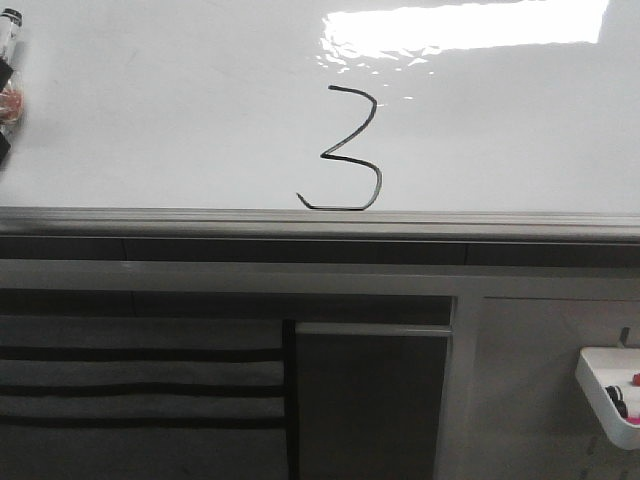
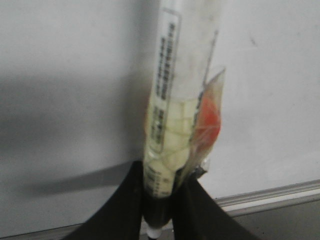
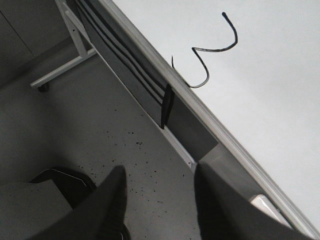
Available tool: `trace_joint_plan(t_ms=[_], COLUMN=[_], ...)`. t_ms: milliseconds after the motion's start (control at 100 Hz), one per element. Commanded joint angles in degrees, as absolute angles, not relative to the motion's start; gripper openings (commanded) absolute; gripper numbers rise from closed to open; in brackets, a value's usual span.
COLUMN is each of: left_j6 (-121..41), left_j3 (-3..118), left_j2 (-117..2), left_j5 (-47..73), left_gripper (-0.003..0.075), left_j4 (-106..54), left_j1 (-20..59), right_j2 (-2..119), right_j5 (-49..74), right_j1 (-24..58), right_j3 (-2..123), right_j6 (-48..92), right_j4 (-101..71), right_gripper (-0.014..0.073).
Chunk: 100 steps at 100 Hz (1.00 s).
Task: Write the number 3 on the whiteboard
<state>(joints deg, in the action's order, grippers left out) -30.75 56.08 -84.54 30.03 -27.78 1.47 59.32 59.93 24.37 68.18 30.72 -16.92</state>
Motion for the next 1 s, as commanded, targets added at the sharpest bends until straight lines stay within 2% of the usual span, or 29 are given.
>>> trace_joint_plan(t_ms=[0,150,270,590,780,900,990], left_j6=[-30.0,-30.0,-30.0,-30.2,-29.9,-29.9,-29.8], left_j3=[57.8,57.8,57.8,58.2,60.8,62.5,62.9], left_j2=[-82.8,-82.8,-82.8,-82.8,-80.4,-76.0,-71.1], left_j5=[27.9,27.4,27.3,28.2,34.4,40.5,43.5], left_gripper=[0.0037,0.0186,0.0267,0.0281,0.0406,0.0412,0.0412], left_j4=[-28.9,-28.9,-28.9,-28.8,-24.4,-24.4,-24.5], left_j1=[1.3,1.3,1.3,1.3,1.3,1.3,1.3], right_j2=[58.3,58.3,58.3,58.3,57.4,55.0,52.6], right_j5=[57.4,57.4,57.4,57.4,59.9,61.0,62.4], right_j1=[24.0,24.0,24.0,24.0,24.0,24.0,24.0], right_j3=[69.7,69.7,69.7,69.7,69.9,69.9,69.9], right_j6=[30.6,30.6,30.6,30.6,30.0,21.9,10.9], right_j4=[-17.8,-17.8,-17.8,-17.8,-15.1,-9.6,-3.3], right_gripper=[0.0278,0.0278,0.0278,0.0278,0.0278,0.0278,0.0278])
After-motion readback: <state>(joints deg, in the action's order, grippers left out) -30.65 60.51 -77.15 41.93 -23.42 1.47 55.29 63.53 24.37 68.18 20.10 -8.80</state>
